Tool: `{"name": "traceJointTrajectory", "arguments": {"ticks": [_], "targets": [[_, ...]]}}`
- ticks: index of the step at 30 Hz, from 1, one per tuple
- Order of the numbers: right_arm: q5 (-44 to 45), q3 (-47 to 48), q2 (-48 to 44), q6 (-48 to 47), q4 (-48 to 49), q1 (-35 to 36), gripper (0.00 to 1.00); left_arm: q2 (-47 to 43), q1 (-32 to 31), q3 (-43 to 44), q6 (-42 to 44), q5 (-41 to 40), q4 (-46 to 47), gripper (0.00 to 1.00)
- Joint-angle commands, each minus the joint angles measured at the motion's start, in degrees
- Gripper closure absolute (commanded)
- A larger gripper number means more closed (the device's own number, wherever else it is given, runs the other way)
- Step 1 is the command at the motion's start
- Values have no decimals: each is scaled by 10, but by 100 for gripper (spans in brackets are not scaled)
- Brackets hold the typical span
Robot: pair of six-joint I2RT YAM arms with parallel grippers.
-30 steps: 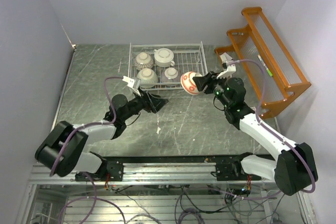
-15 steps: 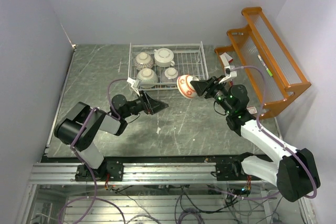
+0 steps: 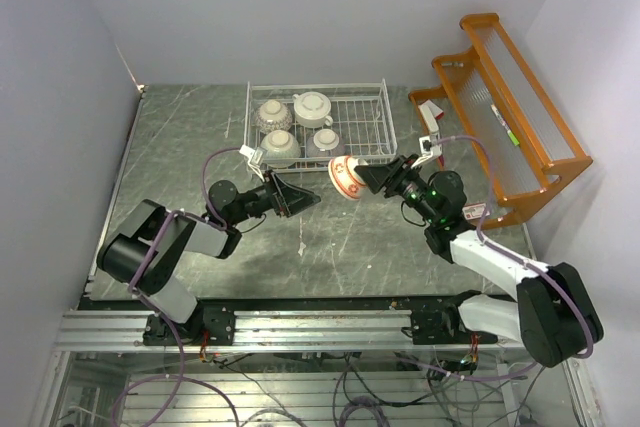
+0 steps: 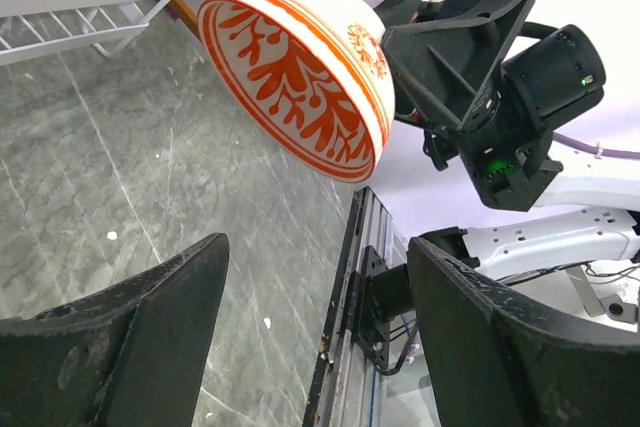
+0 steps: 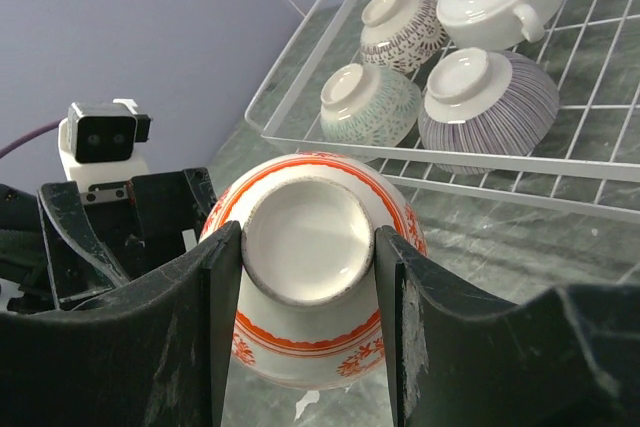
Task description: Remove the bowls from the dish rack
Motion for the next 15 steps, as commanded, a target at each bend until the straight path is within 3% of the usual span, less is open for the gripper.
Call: {"name": "traceJointTrajectory", "arguments": {"ticks": [1, 15], "targets": [[-22, -6, 14, 39, 114, 3, 100, -21, -1, 1, -28, 3, 213, 18], [-46, -48, 122, 156, 347, 9, 100, -37, -2, -2, -32, -9, 213, 18]]}}
